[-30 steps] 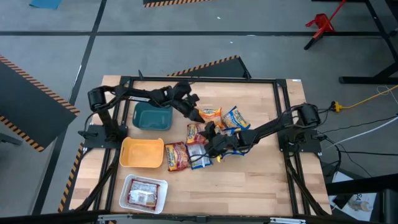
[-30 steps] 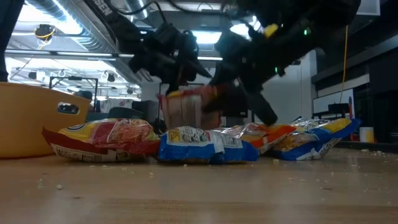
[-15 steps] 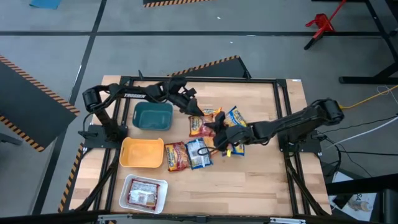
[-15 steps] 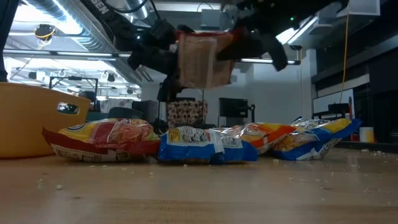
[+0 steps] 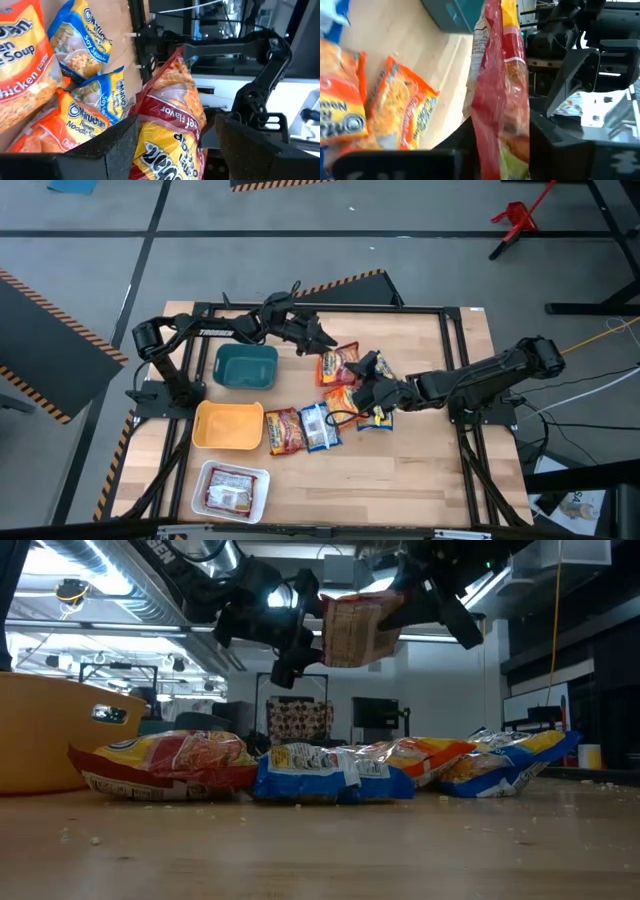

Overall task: Sort Maruchan noodles
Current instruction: Put the right red noodle pack into the white bin

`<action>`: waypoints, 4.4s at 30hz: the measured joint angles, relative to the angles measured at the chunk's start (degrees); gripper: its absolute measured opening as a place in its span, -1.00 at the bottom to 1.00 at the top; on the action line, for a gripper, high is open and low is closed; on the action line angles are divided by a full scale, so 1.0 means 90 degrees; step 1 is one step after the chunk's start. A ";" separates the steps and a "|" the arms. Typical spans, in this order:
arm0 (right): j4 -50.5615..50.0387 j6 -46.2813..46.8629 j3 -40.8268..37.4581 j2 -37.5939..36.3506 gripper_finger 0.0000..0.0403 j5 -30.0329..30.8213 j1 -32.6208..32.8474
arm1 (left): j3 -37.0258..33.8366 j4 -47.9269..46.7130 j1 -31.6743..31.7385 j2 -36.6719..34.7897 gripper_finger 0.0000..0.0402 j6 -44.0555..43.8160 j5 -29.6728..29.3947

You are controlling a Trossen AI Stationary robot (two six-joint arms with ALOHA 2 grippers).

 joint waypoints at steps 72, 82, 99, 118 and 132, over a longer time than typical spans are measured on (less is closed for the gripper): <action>0.0802 -0.0551 0.0007 -0.0250 -0.54 0.0828 -0.0056 | -0.0010 0.1703 -0.1080 0.0010 0.25 -0.1048 -0.1853; 0.0822 -0.0551 0.0007 -0.0247 -0.54 0.0846 -0.0058 | -0.0010 0.1691 -0.1098 0.0007 0.12 -0.1066 -0.1901; 0.0813 -0.0556 0.0007 -0.0248 -0.40 0.0615 -0.0070 | -0.0002 0.1680 -0.0999 0.0007 -0.09 -0.0710 -0.1991; 0.0812 -0.0391 -0.0002 -0.0242 0.38 0.0840 -0.0055 | 0.0010 0.1846 -0.0711 0.0000 -0.09 -0.0582 -0.1939; 0.0197 0.0486 -0.0002 -0.0725 0.38 0.1029 -0.0050 | 0.0007 0.1914 -0.0533 0.0000 -0.25 -0.0387 -0.1829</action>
